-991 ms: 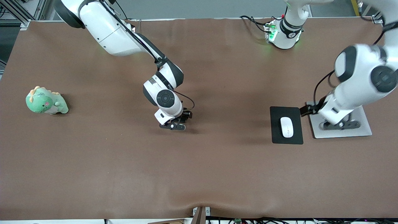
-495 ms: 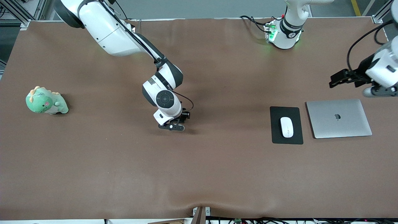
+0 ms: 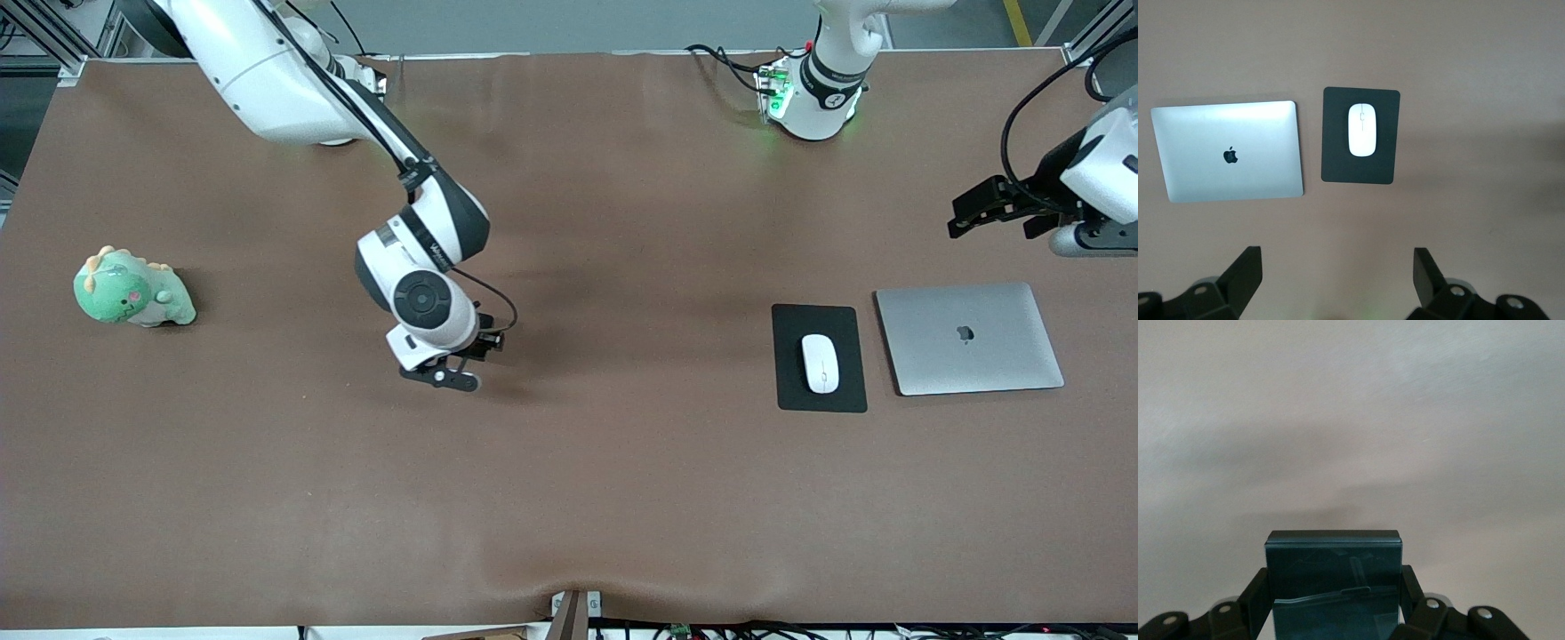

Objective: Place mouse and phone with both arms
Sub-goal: 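Carry the black phone with the right gripper toward the green plush toy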

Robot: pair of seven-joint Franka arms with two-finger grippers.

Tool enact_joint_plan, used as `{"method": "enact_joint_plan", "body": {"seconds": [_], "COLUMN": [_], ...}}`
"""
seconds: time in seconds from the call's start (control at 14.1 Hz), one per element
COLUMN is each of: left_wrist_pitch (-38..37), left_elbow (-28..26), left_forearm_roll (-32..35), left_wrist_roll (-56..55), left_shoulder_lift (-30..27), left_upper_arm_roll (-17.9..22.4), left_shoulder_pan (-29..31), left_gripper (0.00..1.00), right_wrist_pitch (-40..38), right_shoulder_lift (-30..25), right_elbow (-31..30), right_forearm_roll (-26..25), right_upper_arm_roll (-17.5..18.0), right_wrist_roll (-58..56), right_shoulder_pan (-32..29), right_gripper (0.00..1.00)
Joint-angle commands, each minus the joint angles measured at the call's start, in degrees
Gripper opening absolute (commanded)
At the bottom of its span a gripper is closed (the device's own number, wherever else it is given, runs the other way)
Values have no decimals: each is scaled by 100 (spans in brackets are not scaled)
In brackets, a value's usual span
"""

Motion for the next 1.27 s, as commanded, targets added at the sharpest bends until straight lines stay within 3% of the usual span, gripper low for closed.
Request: {"method": "enact_joint_plan", "body": {"seconds": [0.0,0.14,0.85,1.2], "left_wrist_pitch": [-79,-88,-88,-97], "left_elbow": [58,75,277,286], "left_forearm_roll": [-49,-49,213,311], "left_wrist_roll": [79,71,114,202], "left_shoulder_lift": [-24,-24,29,29], "left_upper_arm_roll": [-18,-45,-36,-62], "left_shoulder_pan": [75,110,119,119], "left_gripper": [100,100,100,100], "right_wrist_pitch": [-143,-196,-161,171], "right_shoulder_lift": [-326,-571,-1583,-1741], "right_elbow": [-289,-543,-1897,-2398], "right_forearm_roll": [-78,-78,-70,-78], "right_upper_arm_roll": [365,550,524,209], "right_wrist_roll": [60,-79,-2636,-3577], "right_shoulder_pan": [-587,-1010,-2557,-2866], "right_gripper": [0,0,0,0]}}
